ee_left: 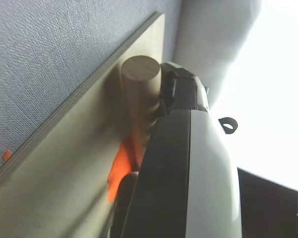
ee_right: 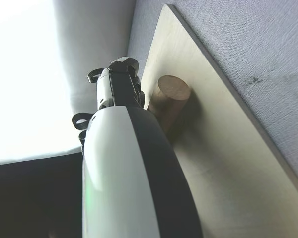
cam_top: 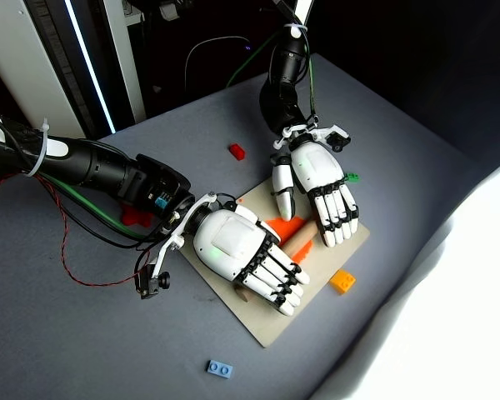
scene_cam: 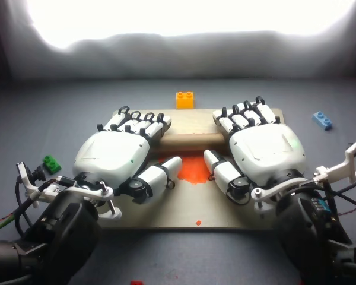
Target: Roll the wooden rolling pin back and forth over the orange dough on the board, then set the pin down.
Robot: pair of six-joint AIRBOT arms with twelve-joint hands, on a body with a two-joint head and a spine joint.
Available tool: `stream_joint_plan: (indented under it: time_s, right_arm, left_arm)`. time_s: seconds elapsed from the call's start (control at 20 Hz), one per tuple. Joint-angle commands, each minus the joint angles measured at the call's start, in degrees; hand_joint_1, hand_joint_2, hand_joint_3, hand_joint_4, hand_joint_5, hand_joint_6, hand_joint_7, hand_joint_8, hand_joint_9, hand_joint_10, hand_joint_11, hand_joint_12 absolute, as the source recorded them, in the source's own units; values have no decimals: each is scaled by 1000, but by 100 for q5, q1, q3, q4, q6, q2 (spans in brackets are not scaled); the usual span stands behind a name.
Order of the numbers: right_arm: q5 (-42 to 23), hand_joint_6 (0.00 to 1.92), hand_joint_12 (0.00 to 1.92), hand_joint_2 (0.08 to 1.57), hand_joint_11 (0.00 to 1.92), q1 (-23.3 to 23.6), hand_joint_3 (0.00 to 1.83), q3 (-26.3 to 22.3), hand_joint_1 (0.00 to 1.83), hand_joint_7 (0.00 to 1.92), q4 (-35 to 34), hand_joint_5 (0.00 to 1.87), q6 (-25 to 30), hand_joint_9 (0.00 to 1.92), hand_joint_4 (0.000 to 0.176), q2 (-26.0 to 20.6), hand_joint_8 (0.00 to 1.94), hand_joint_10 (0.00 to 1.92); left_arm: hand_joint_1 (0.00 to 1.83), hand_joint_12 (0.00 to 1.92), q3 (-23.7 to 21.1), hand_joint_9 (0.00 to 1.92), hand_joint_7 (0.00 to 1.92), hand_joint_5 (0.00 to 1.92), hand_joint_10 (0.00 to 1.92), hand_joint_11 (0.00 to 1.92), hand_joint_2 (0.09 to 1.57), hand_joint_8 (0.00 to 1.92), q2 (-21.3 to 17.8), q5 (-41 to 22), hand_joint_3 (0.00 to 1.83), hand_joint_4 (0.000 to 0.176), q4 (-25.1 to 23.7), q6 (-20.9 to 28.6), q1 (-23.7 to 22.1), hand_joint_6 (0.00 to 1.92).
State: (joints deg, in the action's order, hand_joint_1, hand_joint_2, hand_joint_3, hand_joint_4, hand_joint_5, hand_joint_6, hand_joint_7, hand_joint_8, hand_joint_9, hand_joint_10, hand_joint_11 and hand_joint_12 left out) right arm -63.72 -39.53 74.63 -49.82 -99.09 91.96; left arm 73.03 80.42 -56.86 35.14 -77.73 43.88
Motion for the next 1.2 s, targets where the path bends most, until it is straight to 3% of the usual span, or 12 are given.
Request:
stream_joint_plan:
  time_s: [0.0,0.1,0.35,0.45,0.9,1.05,1.15]
  right_arm:
    - [-497,9,475,1546,0,-26,4,-22,0,332,299,311,-33,236,0,-42,9,10]
    - [-495,3,444,1547,0,-47,3,-52,0,293,299,284,-33,230,0,-51,2,11]
    - [-540,16,641,1543,0,-76,0,-141,0,326,299,325,-50,267,0,-62,3,14]
    - [-555,12,617,1548,0,-82,2,-196,0,324,299,317,-62,254,0,-75,3,8]
    - [-700,11,624,1546,0,-116,1,-419,0,350,298,318,-137,275,0,-118,12,22]
    - [-745,3,447,1547,0,-123,0,-487,0,329,298,308,-142,246,0,-127,0,5]
    - [-763,4,588,1540,0,-123,0,-543,0,322,294,311,-141,255,0,-139,0,8]
  left_arm:
    - [0,509,-8,232,272,234,0,0,1490,1,-47,-624,3,0,-231,26,18,2]
    - [0,379,-36,192,244,218,4,0,1494,3,-66,-653,3,0,-231,27,28,4]
    - [0,314,-206,190,256,229,2,0,1491,0,-156,-673,0,0,-277,5,70,7]
    - [0,265,-288,155,221,197,0,0,1490,0,-187,-697,0,0,-278,-8,96,0]
    - [0,273,-523,159,234,208,0,0,1486,1,-336,-698,0,0,-279,-114,123,4]
    - [0,284,-587,160,232,194,0,0,1492,0,-372,-698,2,0,-278,-130,147,3]
    - [0,331,-640,173,234,208,4,0,1489,1,-386,-697,0,0,-275,-149,188,6]
